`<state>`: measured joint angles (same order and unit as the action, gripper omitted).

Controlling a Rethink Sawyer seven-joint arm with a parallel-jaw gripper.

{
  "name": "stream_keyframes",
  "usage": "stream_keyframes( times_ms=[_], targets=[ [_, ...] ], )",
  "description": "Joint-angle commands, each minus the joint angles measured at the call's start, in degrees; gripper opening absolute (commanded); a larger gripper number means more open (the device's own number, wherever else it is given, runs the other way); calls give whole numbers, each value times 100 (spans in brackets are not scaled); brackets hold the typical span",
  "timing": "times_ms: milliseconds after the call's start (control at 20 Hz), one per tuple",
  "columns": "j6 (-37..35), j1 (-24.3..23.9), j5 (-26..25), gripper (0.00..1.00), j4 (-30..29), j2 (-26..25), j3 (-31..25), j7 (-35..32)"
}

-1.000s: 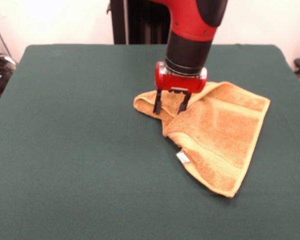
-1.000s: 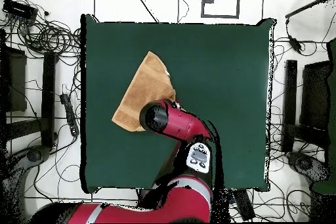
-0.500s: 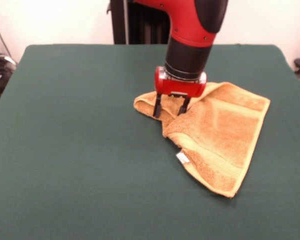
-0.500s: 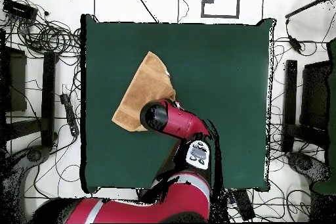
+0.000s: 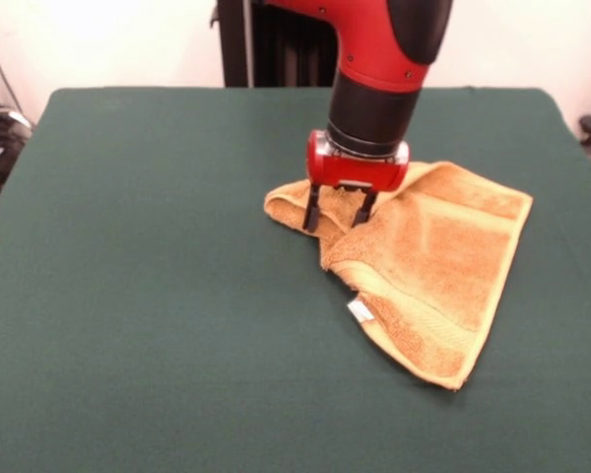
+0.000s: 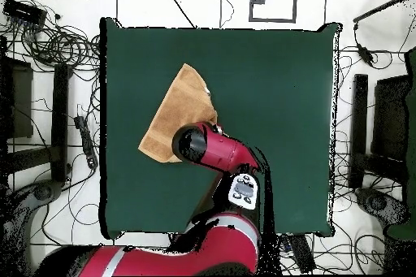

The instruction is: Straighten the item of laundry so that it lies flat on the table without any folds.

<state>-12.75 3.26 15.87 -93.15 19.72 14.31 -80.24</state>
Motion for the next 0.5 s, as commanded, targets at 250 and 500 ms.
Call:
stream_keyframes(
  times_ms=[250,500],
  targets=[
    [-87,443,242,100,-200,-81,-158,-1603],
    [16,547,293,100,-321,-40,-86,-1704]
  ],
)
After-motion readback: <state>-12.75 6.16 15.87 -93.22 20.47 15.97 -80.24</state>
